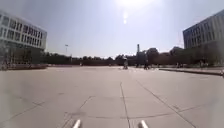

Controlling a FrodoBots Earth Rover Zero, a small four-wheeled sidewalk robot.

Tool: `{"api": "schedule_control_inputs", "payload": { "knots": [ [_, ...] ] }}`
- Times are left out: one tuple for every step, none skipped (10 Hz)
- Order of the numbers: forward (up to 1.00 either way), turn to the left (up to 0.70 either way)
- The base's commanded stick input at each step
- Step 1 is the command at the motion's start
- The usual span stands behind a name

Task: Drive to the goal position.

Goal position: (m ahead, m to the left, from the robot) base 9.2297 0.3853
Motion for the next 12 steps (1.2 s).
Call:
{"api": "schedule_control_inputs", "payload": {
  "knots": [
    [0.7,0.0],
    [0.7,0.0],
    [0.7,0.0],
    [0.7,0.0],
    [0.7,0.0],
    [0.7,-0.01],
    [0.7,-0.05],
    [0.7,-0.16],
    [0.7,-0.26],
    [0.7,-0.26],
    [0.7,0.0],
    [0.7,0.0]
  ]
}}
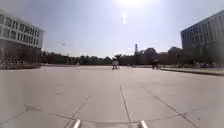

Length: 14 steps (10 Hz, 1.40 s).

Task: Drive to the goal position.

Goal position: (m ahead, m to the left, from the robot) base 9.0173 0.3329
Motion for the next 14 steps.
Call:
{"api": "schedule_control_inputs", "payload": {
  "knots": [
    [0.7,0.0],
    [0.7,0.0],
    [0.7,0.0],
    [0.7,0.0],
    [0.7,0.0],
    [0.7,0.0],
    [0.7,0.0],
    [0.7,0.0],
    [0.7,-0.01],
    [0.7,-0.03],
    [0.7,-0.2],
    [0.7,-0.17],
    [0.7,0.0],
    [0.7,0.0]
  ]
}}
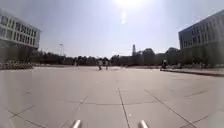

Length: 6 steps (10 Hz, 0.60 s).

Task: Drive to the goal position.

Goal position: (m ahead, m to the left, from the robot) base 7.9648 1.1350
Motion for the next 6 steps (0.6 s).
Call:
{"api": "schedule_control_inputs", "payload": {
  "knots": [
    [0.7,0.0],
    [0.7,0.0],
    [0.7,0.0],
    [0.7,0.0],
    [0.7,0.0],
    [0.7,0.0]
  ]
}}
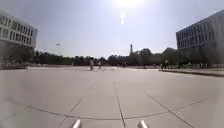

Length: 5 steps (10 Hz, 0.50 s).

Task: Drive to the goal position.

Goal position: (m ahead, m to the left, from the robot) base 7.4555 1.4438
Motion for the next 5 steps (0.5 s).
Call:
{"api": "schedule_control_inputs", "payload": {
  "knots": [
    [0.7,0.0],
    [0.7,0.0],
    [0.7,0.0],
    [0.7,0.0],
    [0.7,0.0]
  ]
}}
